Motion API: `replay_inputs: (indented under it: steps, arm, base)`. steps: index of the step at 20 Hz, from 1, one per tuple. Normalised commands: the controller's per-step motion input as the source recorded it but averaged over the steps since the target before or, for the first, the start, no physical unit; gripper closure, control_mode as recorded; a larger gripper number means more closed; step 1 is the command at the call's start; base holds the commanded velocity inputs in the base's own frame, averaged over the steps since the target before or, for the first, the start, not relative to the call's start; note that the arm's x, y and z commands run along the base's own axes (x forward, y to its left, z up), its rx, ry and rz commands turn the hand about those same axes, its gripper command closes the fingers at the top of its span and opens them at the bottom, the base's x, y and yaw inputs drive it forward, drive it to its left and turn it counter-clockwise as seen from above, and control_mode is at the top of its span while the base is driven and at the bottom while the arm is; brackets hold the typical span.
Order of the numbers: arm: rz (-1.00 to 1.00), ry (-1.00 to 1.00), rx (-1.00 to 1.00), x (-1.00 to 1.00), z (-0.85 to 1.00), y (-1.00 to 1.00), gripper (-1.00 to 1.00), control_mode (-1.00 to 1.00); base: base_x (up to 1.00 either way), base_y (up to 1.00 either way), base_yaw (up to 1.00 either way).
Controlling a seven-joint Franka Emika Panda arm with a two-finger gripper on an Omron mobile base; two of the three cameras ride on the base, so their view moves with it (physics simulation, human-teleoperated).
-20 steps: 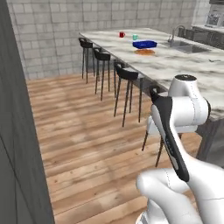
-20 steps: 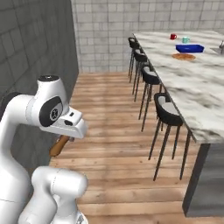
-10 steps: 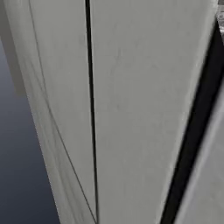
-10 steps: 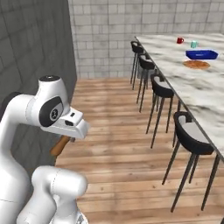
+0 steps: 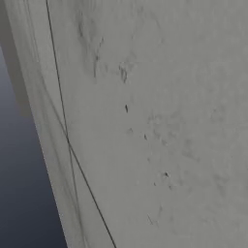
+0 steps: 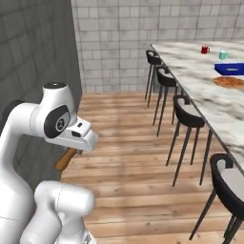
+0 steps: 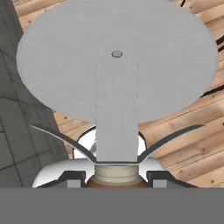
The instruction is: Take the pizza cutter from the drawer on the left and place it on the dining counter for cutting.
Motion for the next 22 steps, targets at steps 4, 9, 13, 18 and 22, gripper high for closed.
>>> replay_inputs:
  steps: [4, 9, 13, 18, 22]
  arm:
    - [0.00, 0.00, 0.00, 0.00, 0.00, 0.00, 1.00, 1.00]
    - [0.00, 0.00, 0.00, 0.00, 0.00, 0.00, 1.00, 1.00]
    - [0.00, 0.00, 0.00, 0.00, 0.00, 0.00, 1.00, 1.00]
    - [0.00, 0.00, 0.00, 0.00, 0.00, 0.00, 1.00, 1.00]
    - [0.00, 0.00, 0.00, 0.00, 0.00, 0.00, 1.00, 1.00]
  base:
    - [1.00, 0.52, 0.00]
    - [1.00, 0.30, 0.00]
    - [1.00, 0.20, 0.00]
    - [1.00, 0.24, -0.02]
    - [0.98, 0.08, -0.22]
